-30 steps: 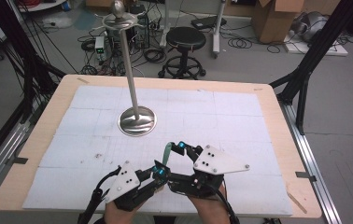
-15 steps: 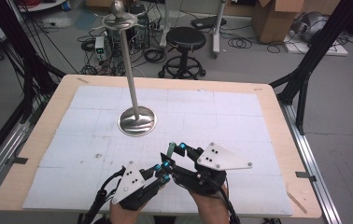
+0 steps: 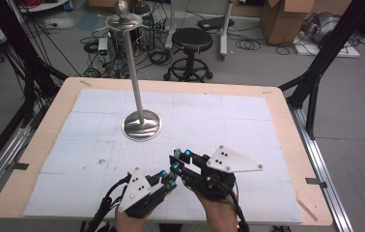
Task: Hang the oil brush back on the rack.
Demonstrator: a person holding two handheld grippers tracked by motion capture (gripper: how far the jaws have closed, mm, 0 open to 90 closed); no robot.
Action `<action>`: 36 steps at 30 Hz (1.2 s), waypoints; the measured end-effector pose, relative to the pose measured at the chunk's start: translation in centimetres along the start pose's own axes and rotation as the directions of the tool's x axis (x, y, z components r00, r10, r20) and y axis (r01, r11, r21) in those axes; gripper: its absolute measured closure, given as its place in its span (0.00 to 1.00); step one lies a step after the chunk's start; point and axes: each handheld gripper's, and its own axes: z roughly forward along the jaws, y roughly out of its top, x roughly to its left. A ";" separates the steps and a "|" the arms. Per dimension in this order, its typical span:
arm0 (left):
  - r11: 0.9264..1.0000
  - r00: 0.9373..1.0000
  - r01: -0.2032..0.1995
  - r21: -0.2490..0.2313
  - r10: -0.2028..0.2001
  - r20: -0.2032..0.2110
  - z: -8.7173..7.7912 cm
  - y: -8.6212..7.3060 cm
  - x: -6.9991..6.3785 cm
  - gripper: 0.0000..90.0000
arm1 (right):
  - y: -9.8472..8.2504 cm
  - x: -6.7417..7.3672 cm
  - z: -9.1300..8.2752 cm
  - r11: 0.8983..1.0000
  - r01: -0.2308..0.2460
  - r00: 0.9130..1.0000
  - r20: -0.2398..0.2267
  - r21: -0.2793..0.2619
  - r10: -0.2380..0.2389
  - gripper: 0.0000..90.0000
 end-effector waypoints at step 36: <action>0.996 0.860 0.085 -0.006 -0.070 0.506 -1.4 0.0 2.6 0.61 | 0.4 -3.2 -1.1 0.997 0.069 0.866 -0.493 -0.042 -0.081 0.85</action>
